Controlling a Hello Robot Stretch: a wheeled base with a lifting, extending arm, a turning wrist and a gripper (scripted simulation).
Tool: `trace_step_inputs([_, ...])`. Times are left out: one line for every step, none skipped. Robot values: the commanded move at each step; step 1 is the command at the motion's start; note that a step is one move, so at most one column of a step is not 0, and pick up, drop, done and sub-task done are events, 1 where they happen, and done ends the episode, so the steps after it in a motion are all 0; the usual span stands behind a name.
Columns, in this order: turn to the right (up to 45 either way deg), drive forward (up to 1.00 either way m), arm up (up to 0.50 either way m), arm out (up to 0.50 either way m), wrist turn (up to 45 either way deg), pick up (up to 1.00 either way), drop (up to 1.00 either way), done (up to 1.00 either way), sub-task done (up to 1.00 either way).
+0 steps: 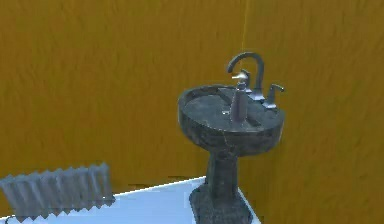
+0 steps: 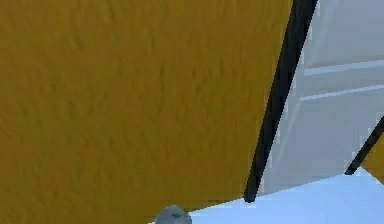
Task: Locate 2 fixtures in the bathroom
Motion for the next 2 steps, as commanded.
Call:
trace_step_inputs([0.0, 0.0, 0.0, 0.0, 0.0, 0.0, 0.0, 0.0, 1.0])
trace_step_inputs([-45.0, 0.0, 0.0, 0.0, 0.0, 0.0, 0.0, 0.0, 0.0])
